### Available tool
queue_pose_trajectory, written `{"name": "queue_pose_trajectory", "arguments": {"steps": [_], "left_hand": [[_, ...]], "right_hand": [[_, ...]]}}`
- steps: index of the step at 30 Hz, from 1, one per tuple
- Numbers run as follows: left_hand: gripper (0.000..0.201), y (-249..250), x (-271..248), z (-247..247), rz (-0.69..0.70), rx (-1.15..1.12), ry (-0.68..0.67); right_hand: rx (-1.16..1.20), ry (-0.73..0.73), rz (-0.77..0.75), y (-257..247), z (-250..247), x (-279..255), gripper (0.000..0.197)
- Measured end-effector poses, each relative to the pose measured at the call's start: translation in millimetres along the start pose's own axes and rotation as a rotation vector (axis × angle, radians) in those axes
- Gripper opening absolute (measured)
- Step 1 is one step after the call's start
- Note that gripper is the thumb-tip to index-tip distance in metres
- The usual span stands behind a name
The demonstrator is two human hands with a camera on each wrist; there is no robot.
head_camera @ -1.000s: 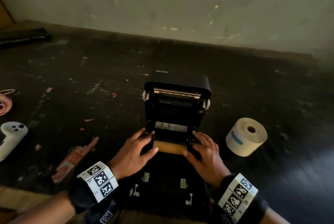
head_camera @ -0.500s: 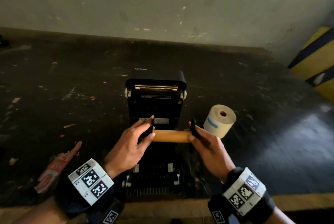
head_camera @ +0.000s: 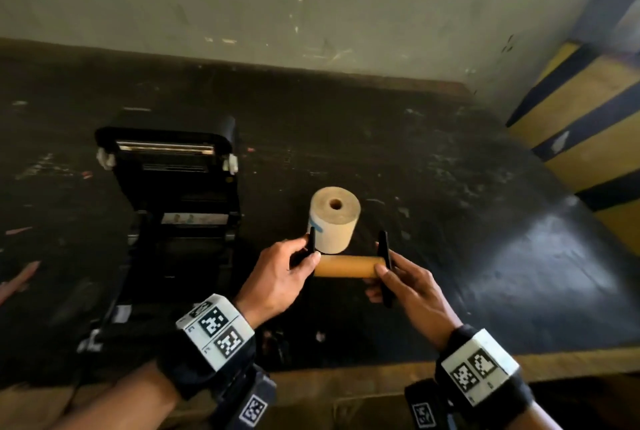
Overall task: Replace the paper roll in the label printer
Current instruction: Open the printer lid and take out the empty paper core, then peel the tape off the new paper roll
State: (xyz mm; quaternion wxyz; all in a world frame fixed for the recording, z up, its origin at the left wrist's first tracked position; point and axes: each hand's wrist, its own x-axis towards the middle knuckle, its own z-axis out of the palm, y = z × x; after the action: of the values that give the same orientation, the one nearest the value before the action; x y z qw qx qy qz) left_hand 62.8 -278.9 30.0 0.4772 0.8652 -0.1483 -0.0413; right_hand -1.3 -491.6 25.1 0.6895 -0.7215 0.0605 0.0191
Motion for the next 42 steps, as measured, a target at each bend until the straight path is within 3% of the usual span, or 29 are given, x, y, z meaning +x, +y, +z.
{"name": "queue_pose_trajectory", "arguments": {"steps": [5,9,12,16,22,23,25,28,30,33,39,42], "left_hand": [[0.033,1.6,-4.0,52.3,-0.141,-0.049,-0.019],[0.029,-26.3,-10.4,65.6,-0.223,0.003,-0.013],[0.035,-46.2,-5.4,70.7,-0.329,0.248,0.018],[0.043,-61.9,1.2,82.3,-0.445,0.632,-0.064],[0.043,-52.2,4.5,86.1,-0.398,0.839,-0.064],[0.044,-49.8,6.6,87.9,-0.344,0.791,-0.026],[0.041,-33.8,12.2,90.0,-0.257,0.46,0.046],[0.032,-1.6,19.0,95.4,-0.271,-0.05,-0.124],[0.027,10.0,21.0,100.0,-0.234,-0.053,-0.234],[0.022,12.4,25.6,94.8,-0.182,-0.034,-0.232],[0.02,-4.8,43.3,48.3,-0.181,-0.016,-0.074],[0.018,-16.4,39.7,52.1,-0.198,-0.013,0.018]], "right_hand": [[0.053,-0.091,0.177,37.7,-52.3,9.1,0.026],[0.048,-0.095,0.21,48.9,-69.5,16.1,0.02],[0.013,-0.087,0.207,55.4,-78.6,23.1,0.022],[-0.01,-0.142,0.207,57.5,-82.7,26.4,0.016],[-0.008,-0.103,0.223,65.1,-90.0,26.0,0.025],[-0.012,-0.103,0.224,65.8,-92.7,26.0,0.025],[-0.009,-0.101,0.223,66.1,-95.9,26.2,0.024],[0.019,-0.115,0.223,63.5,-96.5,25.9,0.017],[0.041,-0.138,0.221,58.6,-98.2,25.2,0.017],[0.086,-0.126,0.238,50.7,-108.3,28.0,0.022],[0.102,0.139,0.201,55.0,-154.5,42.2,0.019],[-0.003,0.122,0.262,69.9,-150.2,42.3,0.009]]}}
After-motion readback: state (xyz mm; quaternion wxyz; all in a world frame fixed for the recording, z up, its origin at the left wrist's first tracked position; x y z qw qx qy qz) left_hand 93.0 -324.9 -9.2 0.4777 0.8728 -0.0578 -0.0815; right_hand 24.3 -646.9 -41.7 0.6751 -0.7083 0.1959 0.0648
